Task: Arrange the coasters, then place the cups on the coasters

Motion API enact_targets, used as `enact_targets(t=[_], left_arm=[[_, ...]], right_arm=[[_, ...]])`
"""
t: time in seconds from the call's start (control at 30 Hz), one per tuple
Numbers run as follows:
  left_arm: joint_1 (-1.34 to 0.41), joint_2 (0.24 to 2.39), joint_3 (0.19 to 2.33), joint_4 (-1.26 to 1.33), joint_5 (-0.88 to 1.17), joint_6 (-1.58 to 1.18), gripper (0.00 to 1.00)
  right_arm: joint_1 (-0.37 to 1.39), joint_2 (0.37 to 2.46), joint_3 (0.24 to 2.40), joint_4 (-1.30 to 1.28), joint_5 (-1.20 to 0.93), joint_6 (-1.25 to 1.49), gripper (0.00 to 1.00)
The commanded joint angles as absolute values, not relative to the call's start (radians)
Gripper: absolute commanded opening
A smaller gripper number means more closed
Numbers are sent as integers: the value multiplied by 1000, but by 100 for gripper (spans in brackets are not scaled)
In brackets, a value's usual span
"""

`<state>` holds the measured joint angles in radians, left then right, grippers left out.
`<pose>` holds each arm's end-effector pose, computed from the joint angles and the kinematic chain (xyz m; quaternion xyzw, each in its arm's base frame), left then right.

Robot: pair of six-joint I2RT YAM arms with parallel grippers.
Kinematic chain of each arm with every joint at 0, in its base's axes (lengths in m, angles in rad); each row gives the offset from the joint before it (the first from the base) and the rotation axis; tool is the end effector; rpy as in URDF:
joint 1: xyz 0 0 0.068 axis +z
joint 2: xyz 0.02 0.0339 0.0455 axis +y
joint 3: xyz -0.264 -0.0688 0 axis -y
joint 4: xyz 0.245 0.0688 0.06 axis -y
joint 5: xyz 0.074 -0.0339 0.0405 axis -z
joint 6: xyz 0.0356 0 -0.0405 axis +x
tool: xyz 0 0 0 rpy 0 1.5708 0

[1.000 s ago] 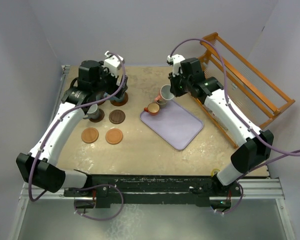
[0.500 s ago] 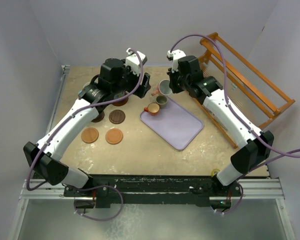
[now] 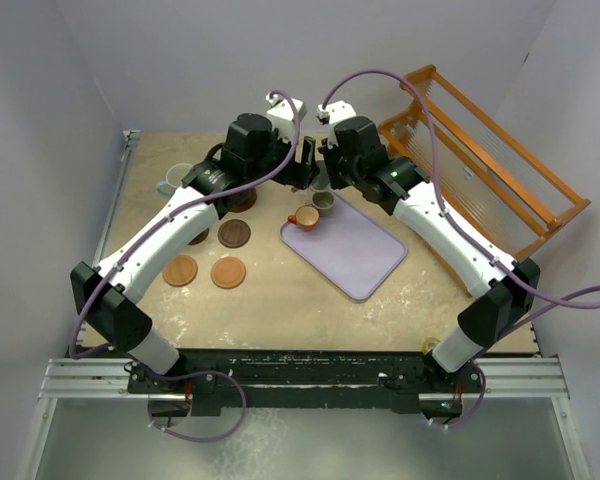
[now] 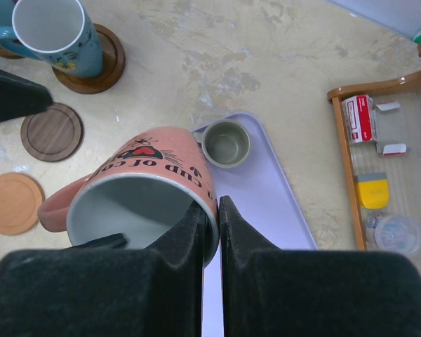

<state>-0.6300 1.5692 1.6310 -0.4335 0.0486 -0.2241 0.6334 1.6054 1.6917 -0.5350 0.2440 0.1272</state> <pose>0.2919 -0.2150 0.4127 0.1798 0.8056 -0.2519 0.5051 0.3000 0.2096 0.4111 -0.1478 0.8298 0.1004 0.5286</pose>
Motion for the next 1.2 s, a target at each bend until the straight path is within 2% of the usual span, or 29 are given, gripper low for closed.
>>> enact_targets(t=[0.0, 0.23, 0.53, 0.9, 1.03, 1.17], left_arm=[[-636, 1594, 1693, -398, -7, -283, 71], [-637, 1615, 1692, -418, -51, -280, 55], [-636, 1615, 1666, -407, -45, -281, 44], [-637, 1621, 1660, -414, -53, -291, 41], [-636, 1617, 1660, -413, -52, -288, 28], [-636, 1610, 1661, -409, -44, -280, 9]], right_arm=[[672, 1603, 1768, -459, 340, 161, 0], [700, 1602, 1768, -442, 371, 174, 0], [715, 1600, 1777, -446, 379, 206, 0], [739, 1603, 1797, -448, 373, 212, 0], [743, 1603, 1799, -449, 307, 207, 0], [743, 1603, 1796, -448, 212, 204, 0]])
